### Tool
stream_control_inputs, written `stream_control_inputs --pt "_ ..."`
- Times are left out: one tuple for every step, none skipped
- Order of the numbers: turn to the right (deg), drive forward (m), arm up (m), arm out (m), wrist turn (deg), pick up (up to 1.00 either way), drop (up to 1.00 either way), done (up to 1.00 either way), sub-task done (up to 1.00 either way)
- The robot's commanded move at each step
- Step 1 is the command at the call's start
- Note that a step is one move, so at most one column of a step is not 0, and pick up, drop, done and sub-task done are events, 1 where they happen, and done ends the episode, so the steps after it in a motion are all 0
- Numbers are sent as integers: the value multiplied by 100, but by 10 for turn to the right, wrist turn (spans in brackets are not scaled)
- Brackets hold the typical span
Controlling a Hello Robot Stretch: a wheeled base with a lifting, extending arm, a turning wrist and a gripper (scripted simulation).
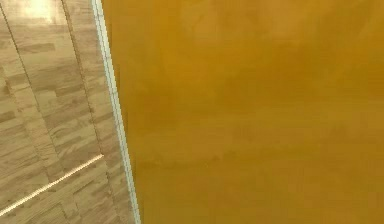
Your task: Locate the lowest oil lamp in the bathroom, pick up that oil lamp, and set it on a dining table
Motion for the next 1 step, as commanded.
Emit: stream_control_inputs --pt "0 0 0 0 -90 0 0 0 0"
